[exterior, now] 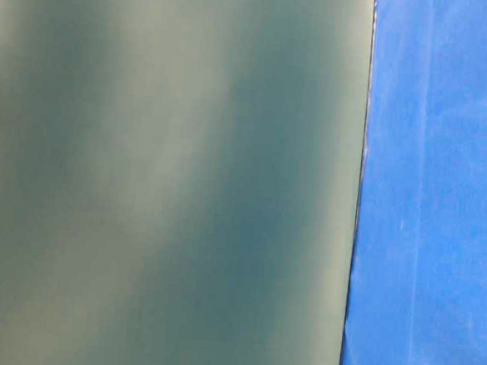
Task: Fold the blue towel.
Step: 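Reposition both grippers to pinch the folded towel's side ends, then lift the folded towel and swing it, right gripper moving to the far side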
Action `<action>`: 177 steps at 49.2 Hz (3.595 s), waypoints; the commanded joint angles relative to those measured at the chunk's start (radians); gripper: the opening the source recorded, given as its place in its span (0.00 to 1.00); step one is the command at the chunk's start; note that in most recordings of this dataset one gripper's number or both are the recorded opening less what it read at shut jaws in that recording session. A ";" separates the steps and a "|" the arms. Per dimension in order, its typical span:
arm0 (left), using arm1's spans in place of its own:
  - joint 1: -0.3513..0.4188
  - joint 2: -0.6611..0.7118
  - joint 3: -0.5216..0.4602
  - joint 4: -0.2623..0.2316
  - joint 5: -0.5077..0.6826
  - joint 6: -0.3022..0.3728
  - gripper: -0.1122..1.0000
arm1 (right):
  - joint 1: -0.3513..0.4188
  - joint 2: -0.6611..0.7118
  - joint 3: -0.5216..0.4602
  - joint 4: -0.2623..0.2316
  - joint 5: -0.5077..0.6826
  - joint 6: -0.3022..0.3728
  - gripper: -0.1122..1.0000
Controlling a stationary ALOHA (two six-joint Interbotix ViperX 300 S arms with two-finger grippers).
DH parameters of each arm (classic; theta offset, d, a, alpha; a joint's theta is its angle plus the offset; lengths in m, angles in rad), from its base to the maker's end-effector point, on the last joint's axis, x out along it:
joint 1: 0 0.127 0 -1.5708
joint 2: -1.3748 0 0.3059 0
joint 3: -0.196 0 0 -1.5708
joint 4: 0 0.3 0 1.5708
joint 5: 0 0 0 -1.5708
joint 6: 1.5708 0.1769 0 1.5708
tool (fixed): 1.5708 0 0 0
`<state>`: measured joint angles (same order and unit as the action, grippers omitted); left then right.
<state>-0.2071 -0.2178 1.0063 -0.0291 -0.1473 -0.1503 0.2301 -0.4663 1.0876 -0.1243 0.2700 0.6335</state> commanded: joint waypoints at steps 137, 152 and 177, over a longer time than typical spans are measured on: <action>0.126 -0.242 -0.100 0.002 0.199 0.034 0.12 | -0.120 -0.387 -0.035 -0.100 0.221 -0.014 0.13; 0.126 -0.225 -0.112 0.002 0.193 0.032 0.12 | -0.135 -0.365 -0.041 -0.147 0.204 -0.011 0.13; 0.029 -0.014 -0.273 0.005 0.067 0.038 0.12 | -0.488 -0.186 -0.104 -0.319 0.018 -0.009 0.13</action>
<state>-0.1595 -0.2546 0.7854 -0.0276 -0.0537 -0.1150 -0.2056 -0.6734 1.0247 -0.4188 0.3160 0.6228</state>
